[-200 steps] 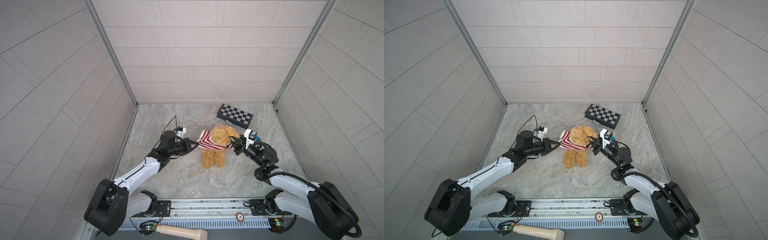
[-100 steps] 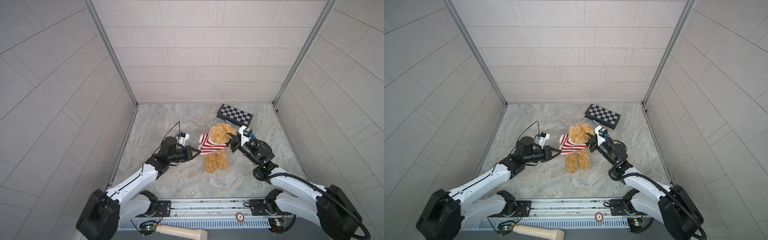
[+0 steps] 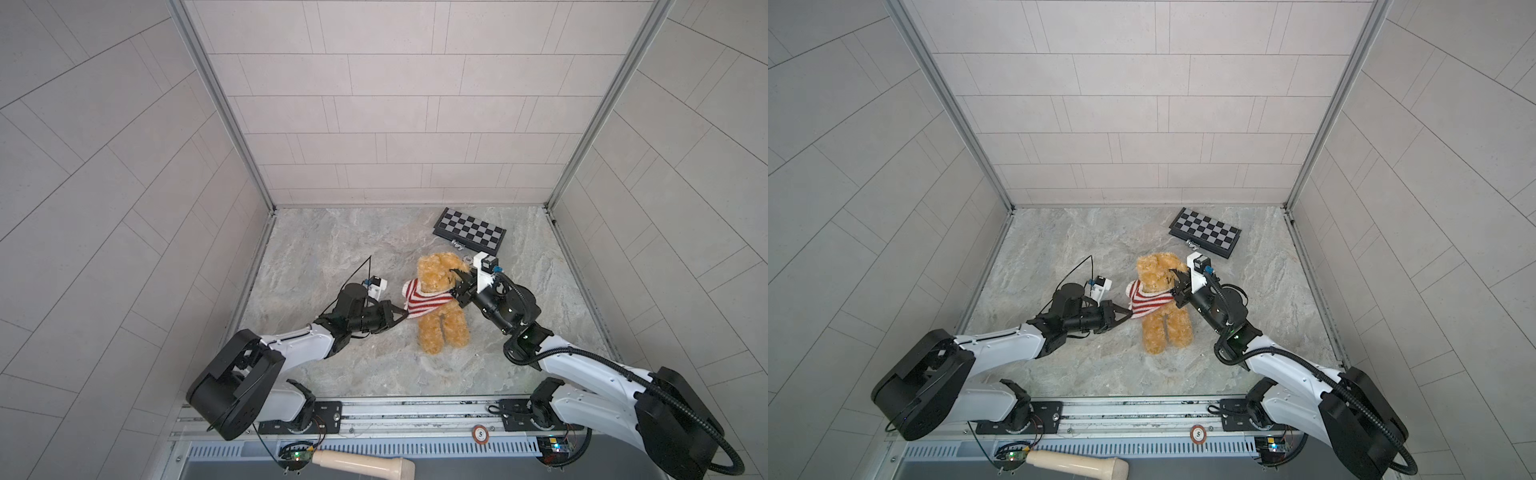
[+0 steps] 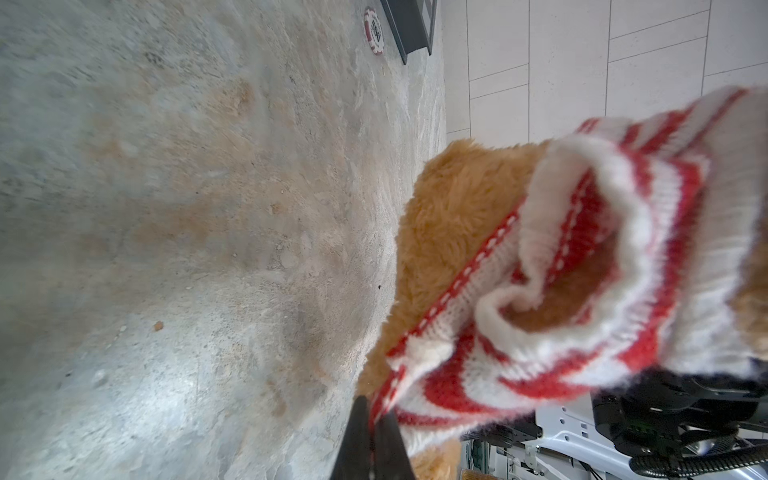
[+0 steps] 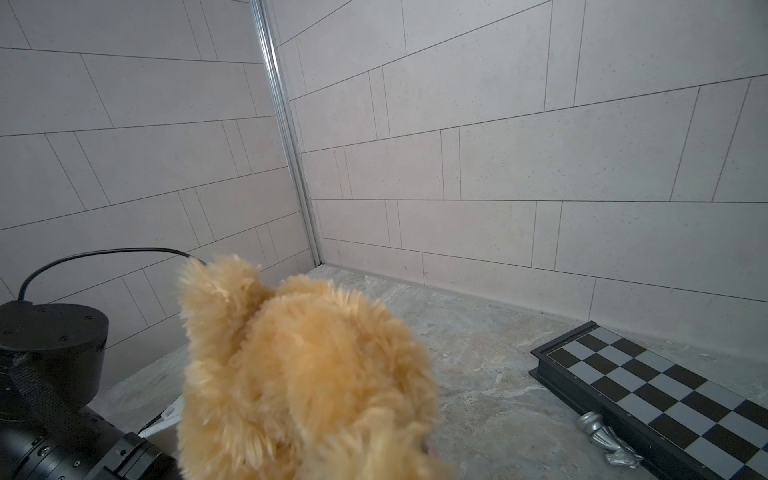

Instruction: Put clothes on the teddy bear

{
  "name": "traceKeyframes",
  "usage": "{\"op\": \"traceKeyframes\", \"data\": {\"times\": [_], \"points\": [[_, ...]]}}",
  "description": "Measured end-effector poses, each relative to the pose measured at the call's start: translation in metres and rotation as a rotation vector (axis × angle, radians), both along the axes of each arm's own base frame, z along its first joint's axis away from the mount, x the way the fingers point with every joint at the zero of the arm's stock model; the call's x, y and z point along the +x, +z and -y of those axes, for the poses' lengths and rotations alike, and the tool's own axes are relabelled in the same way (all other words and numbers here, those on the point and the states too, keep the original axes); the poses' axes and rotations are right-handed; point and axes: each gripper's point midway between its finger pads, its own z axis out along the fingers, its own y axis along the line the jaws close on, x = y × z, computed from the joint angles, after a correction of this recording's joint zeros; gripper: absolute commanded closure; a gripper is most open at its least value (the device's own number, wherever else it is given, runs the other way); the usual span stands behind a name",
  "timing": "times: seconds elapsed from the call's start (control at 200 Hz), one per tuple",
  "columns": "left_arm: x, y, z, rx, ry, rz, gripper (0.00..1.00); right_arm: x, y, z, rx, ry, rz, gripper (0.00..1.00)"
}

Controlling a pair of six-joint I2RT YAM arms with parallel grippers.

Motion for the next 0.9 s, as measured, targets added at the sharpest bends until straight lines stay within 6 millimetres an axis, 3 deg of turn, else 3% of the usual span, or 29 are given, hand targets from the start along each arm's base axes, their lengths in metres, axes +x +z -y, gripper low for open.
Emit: {"op": "traceKeyframes", "data": {"times": [0.185,0.3,0.426,0.576,0.896], "points": [[-0.010,0.027,0.007,-0.059,-0.053,0.064,1.00,0.001,0.011,0.011,0.024,-0.058,0.023,1.00],[-0.032,0.046,0.030,-0.083,-0.165,0.108,1.00,0.002,0.015,0.014,0.039,-0.080,0.037,1.00],[-0.043,0.059,0.050,-0.100,-0.245,0.138,1.00,0.000,0.023,0.013,0.063,-0.094,0.063,1.00],[-0.049,0.055,0.059,-0.084,-0.288,0.147,1.00,-0.002,0.025,0.011,0.066,-0.108,0.070,1.00],[-0.044,0.022,0.057,0.011,-0.289,0.138,1.00,-0.003,0.013,0.011,0.013,-0.123,0.035,1.00]]}}
